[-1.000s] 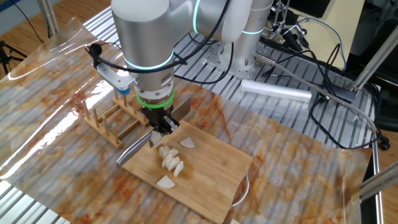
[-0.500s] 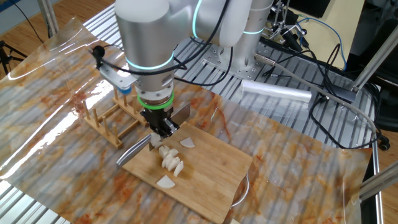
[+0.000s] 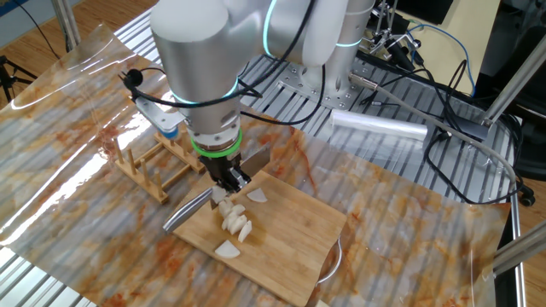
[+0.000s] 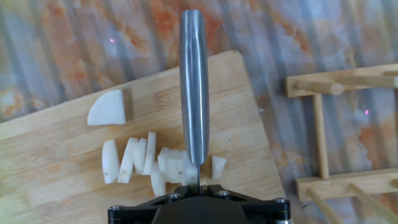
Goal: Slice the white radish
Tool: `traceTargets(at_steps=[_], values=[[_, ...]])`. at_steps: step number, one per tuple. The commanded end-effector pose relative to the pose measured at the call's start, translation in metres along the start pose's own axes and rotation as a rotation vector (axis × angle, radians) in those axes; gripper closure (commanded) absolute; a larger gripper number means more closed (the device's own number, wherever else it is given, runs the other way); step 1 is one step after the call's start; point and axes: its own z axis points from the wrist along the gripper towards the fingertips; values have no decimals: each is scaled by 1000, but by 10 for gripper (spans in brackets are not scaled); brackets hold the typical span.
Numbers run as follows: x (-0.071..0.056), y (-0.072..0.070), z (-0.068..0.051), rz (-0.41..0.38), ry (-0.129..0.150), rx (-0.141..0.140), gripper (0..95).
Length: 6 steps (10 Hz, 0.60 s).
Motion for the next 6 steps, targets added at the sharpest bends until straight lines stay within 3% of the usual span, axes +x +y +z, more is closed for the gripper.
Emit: traceTargets(at_steps=[1,4,5,6], values=[[1,-1,-1,-8,-22,34,950],[0,-1,-2,16,-25,55,950],[0,-1,-2,23,-25,55,760],[1,-1,-5,26,-21,55,760]])
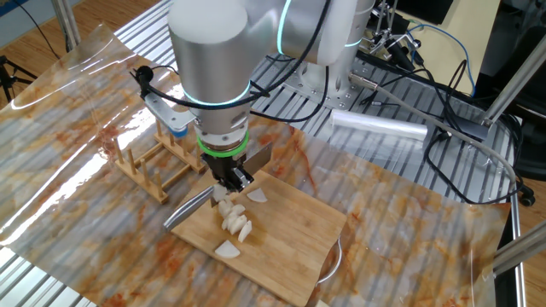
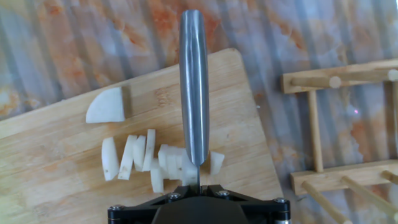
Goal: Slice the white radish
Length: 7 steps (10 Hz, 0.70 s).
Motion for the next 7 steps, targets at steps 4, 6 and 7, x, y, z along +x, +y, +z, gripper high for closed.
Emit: traceTargets(at_steps=[4,6,7], values=[[2,1,-6,-26,-7,-9,950],[2,1,-6,-26,-8,-7,950],[2,1,-6,-29,-9,-7,950]])
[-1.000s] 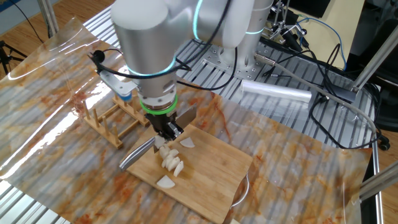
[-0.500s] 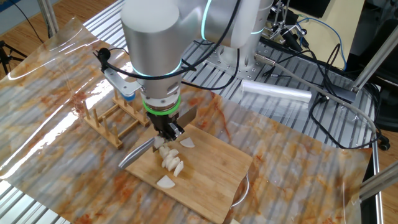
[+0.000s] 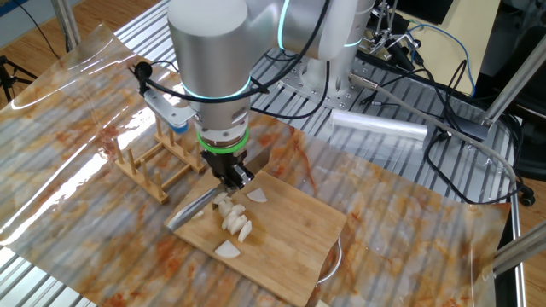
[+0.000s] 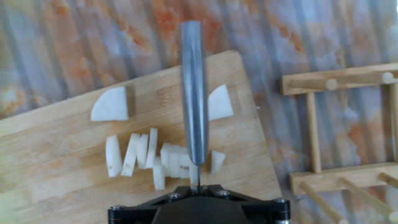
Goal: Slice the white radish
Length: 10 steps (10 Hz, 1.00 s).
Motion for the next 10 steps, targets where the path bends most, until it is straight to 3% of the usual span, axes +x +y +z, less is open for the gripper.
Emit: traceTargets(at_steps=[1,6,7,9,10], values=[[0,1,0,-9,8,2,950],[-1,-4,-34,-19,40,24,950],[-2,-6,-42,-14,43,11,950],[-7,-1,-48,-11,43,14,950],[-11,1,-52,11,59,-21,950]])
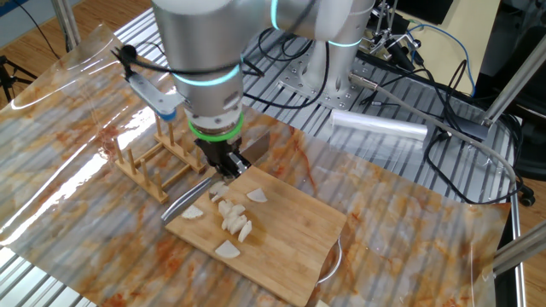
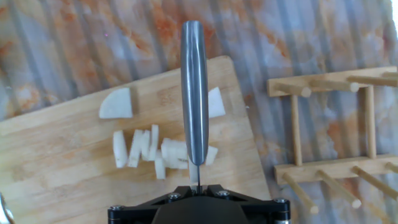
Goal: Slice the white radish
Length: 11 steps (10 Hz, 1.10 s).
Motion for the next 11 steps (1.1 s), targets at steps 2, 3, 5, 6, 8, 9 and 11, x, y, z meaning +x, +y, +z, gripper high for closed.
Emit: traceTargets(at_steps=[2,3,5,6,8,9,11], values=[[-7,1,-4,7,12,-20,950],[-8,1,-4,12,12,-19,950],[-13,1,-8,28,15,-24,950],[-17,1,-11,24,12,-16,950],[-27,-2,-19,70,4,-16,950],[-29,-2,-21,131,2,-11,950],[-29,-3,-22,240,-5,-13,950]])
